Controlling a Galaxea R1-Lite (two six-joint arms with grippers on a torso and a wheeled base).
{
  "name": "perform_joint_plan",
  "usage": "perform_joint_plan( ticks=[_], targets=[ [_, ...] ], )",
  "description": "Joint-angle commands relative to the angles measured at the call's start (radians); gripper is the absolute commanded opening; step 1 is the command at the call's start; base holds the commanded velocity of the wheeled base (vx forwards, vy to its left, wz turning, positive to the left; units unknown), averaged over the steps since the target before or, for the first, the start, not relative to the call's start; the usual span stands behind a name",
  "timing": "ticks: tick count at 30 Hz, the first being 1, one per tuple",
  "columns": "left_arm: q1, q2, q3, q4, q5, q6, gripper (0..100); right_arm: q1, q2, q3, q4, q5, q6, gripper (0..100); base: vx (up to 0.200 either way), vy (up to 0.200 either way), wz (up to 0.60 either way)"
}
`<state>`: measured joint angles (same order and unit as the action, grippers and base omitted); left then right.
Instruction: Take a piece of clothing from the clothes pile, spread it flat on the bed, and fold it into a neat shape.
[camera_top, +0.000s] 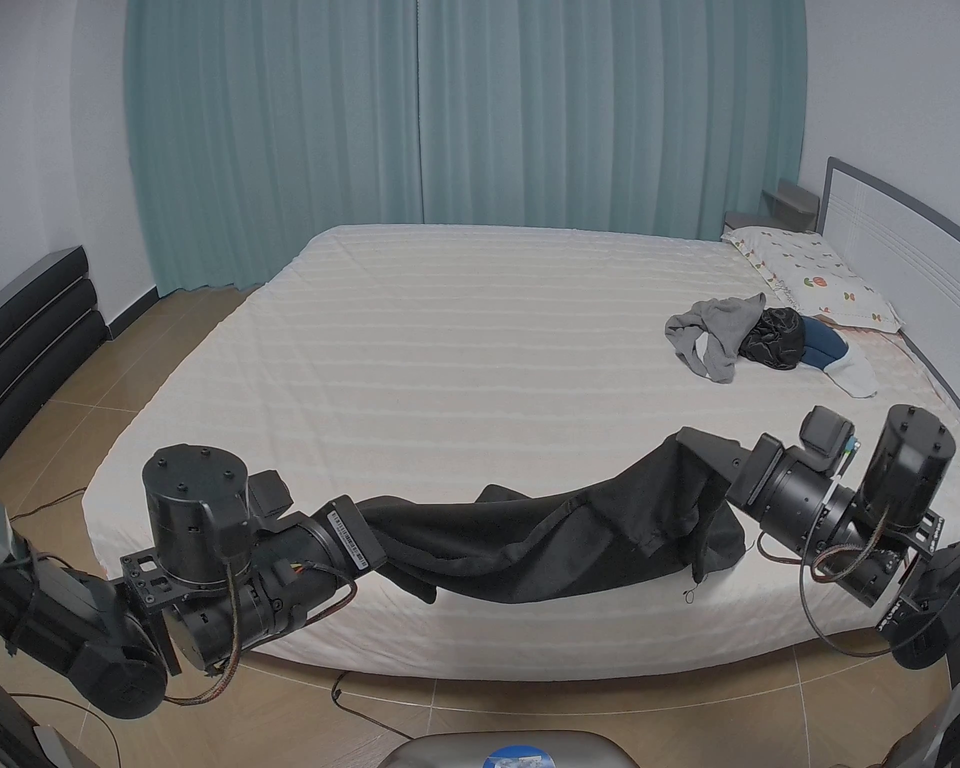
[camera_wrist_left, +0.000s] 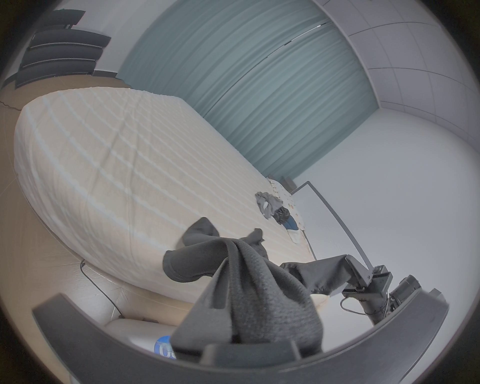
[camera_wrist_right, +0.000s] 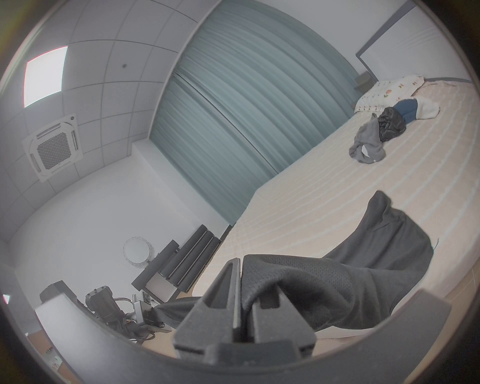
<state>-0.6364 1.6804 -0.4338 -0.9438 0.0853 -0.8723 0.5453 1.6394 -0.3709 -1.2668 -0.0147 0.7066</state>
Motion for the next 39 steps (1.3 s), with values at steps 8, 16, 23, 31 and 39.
perform_joint_plan(
  ticks=[8, 16, 23, 31, 39],
  targets=[
    [0.003, -0.203, -0.052, 0.039, 0.002, 0.081, 0, -0.036, -0.329, -0.135, 0.184, -0.002, -0.041, 0, -0.1, 0.0, 0.0],
    [0.107, -0.214, -0.349, 0.333, -0.01, 0.125, 0, -0.162, -0.314, -0.454, 0.481, 0.048, -0.041, 0, 0.0, 0.0, 0.0],
    [0.204, -0.025, -0.499, 0.352, -0.058, 0.124, 0, -0.223, -0.125, -0.545, 0.48, 0.061, -0.041, 0, 0.0, 0.0, 0.0],
    [0.256, 0.133, -0.631, 0.346, -0.062, 0.122, 0, -0.266, 0.043, -0.685, 0.478, 0.059, -0.041, 0, 0.175, 0.0, 0.0],
    [0.293, 0.24, -0.72, 0.347, -0.193, 0.122, 0, -0.283, 0.204, -0.786, 0.397, 0.061, -0.044, 0, 0.2, 0.0, 0.0]
  ],
)
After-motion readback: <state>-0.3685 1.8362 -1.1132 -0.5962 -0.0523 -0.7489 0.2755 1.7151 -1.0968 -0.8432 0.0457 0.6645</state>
